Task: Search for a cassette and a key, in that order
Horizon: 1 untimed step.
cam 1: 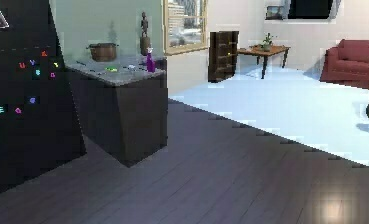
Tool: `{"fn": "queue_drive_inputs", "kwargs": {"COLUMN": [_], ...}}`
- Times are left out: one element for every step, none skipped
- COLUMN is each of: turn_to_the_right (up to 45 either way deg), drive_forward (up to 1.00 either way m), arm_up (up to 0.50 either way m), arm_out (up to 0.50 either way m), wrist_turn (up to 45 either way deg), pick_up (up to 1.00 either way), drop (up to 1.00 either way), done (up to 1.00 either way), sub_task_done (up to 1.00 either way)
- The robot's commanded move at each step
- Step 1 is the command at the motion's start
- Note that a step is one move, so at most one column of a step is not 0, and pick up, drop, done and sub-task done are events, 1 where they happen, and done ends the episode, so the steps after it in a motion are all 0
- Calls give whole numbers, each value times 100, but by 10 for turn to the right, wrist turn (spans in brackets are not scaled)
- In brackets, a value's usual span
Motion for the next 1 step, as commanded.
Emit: {"fn": "queue_drive_inputs", "kwargs": {"turn_to_the_right": [390], "drive_forward": [0], "arm_up": [0], "arm_out": [0], "wrist_turn": [0], "pick_up": [0], "drop": [0], "done": [0], "sub_task_done": [0]}}
